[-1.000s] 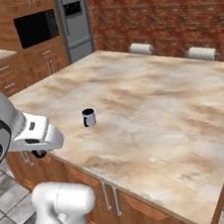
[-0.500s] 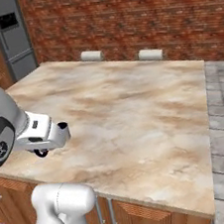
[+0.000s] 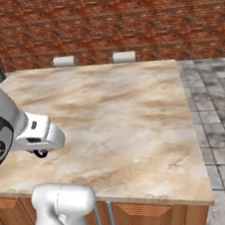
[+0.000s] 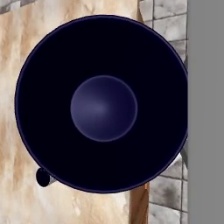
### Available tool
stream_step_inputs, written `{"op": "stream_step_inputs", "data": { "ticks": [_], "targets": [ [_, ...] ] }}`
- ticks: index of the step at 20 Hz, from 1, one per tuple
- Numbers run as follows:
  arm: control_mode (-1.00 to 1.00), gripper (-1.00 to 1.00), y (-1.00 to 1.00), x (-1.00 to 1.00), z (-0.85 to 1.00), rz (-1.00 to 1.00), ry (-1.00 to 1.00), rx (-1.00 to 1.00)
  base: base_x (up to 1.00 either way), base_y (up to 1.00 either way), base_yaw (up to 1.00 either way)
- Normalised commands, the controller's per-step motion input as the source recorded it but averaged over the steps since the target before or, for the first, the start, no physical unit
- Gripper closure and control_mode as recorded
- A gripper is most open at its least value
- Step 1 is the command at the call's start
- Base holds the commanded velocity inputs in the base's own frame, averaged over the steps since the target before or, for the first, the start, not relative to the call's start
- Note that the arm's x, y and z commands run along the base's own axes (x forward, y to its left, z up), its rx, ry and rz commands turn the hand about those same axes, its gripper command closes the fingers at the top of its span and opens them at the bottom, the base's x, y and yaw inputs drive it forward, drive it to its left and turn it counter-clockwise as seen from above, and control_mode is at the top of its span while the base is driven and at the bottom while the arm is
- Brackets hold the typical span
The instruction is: Clear the mugs and bowl far away from the sink.
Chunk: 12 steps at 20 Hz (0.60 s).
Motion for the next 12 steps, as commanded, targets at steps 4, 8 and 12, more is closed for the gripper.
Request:
{"op": "stream_step_inputs", "data": {
  "ticks": [4,8,12],
  "targets": [
    [-1.0,1.0,0.01,0.78,-0.55,0.0,0.11,0.0,0.0,0.0,0.0],
    [-1.0,1.0,0.0,0.69,-0.6,0.0,0.05,0.0,0.0,0.0,0.0],
    [-1.0,1.0,0.0,0.63,-0.58,0.0,0.0,0.0,0.0,0.0,0.0]
  ]
}}
